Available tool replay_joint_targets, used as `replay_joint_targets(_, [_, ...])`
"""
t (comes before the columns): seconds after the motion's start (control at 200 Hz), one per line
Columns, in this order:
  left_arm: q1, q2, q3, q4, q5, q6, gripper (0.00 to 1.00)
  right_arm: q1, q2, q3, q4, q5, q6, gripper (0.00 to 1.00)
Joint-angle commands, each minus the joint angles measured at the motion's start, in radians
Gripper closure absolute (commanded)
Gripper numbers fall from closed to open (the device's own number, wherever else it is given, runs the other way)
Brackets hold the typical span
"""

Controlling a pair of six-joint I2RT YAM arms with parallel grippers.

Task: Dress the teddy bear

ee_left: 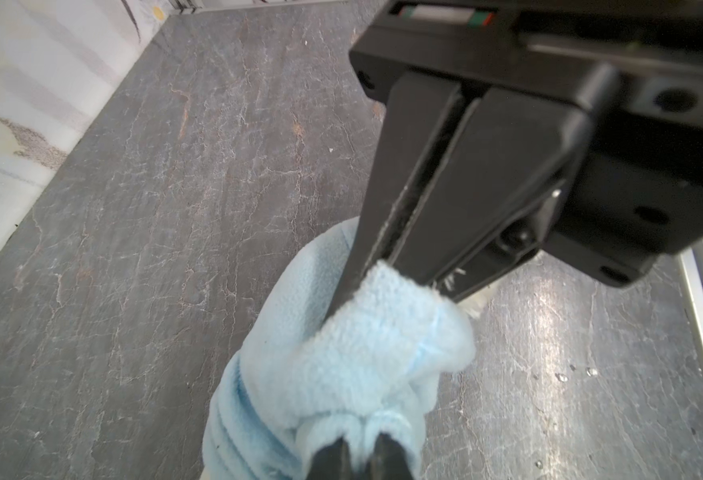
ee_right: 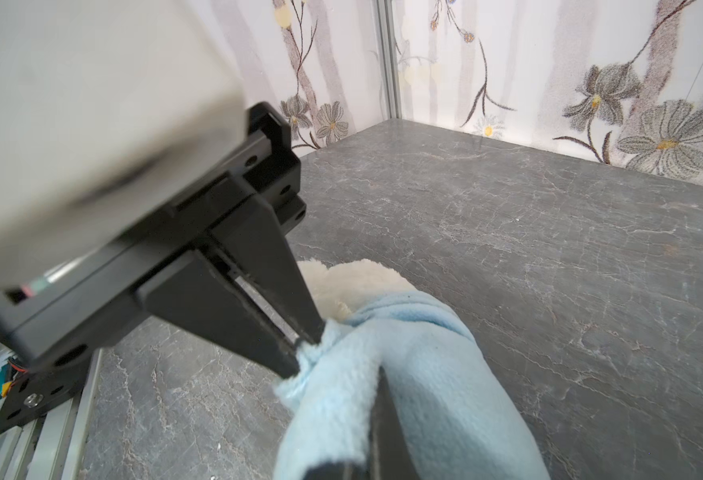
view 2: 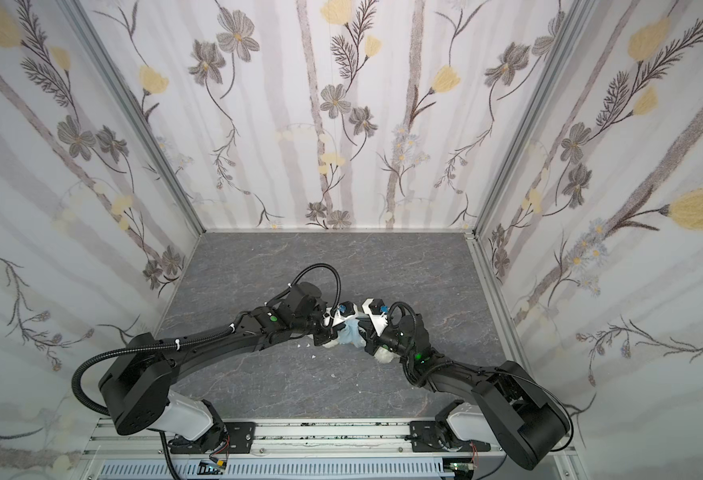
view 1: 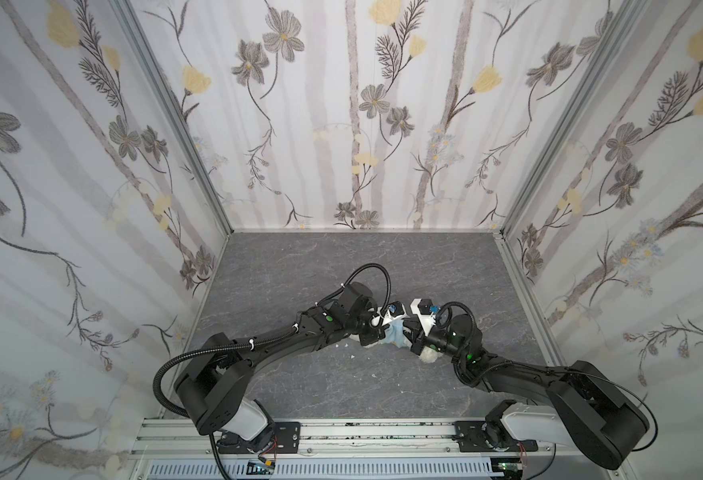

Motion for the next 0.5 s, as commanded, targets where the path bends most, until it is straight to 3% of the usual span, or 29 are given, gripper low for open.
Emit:
replay_joint_targets(0.0, [-0.003, -0.029, -0.054, 0.285, 0.128, -0.082, 1.0, 0.012, 0.01, -0.005, 0.328, -0.185, 0.055, 1.0])
replay_joint_targets(0.16, [-0.001, -0.084, -0.098, 0.242, 0.06, -0.091, 1.0, -0.025, -0.036, -0.056, 0.291, -0.116, 0.048, 1.0])
replay_joint_targets(0.345, [0.004, -0.146, -0.124, 0.19, -0.059, -0.075, 1.0, -0.047, -0.189, -0.054, -0.052, 0.052, -0.011, 0.66])
replay_joint_targets(0.495, [0.004, -0.157, -0.125, 0.191, -0.082, -0.087, 1.0, -0.047, -0.292, -0.058, -0.245, 0.135, -0.003, 0.57])
